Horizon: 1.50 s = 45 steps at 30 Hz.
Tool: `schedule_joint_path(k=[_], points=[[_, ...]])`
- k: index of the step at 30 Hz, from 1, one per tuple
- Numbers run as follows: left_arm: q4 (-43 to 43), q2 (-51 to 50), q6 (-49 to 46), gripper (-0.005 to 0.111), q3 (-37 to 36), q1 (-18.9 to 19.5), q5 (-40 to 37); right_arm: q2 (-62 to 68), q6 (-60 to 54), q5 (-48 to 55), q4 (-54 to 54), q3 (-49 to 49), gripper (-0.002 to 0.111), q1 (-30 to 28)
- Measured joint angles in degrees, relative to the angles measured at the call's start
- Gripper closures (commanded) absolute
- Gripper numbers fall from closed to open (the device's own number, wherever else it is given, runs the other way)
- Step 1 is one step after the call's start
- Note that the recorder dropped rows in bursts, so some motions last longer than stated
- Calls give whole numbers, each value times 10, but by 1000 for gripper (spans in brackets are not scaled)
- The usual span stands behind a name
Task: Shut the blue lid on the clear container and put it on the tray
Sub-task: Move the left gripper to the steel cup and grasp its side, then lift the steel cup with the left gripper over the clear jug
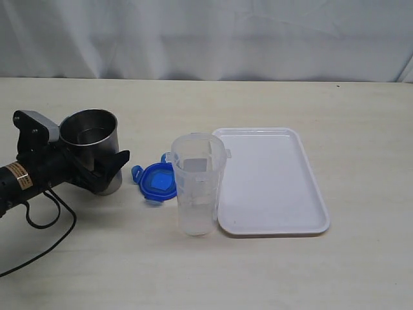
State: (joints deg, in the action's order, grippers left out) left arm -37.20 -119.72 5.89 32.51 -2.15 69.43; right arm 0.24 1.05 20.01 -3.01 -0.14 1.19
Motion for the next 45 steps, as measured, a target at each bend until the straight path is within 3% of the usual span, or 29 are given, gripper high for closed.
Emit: schedule_joint_path(k=[22, 42, 45], points=[[4, 0, 43, 2, 0, 0, 0, 0, 0, 0, 0, 0, 104, 0], [-2, 0, 14, 2, 0, 0, 0, 0, 0, 0, 0, 0, 104, 0], [-4, 0, 14, 12, 0, 0, 0, 0, 0, 0, 0, 0, 104, 0]])
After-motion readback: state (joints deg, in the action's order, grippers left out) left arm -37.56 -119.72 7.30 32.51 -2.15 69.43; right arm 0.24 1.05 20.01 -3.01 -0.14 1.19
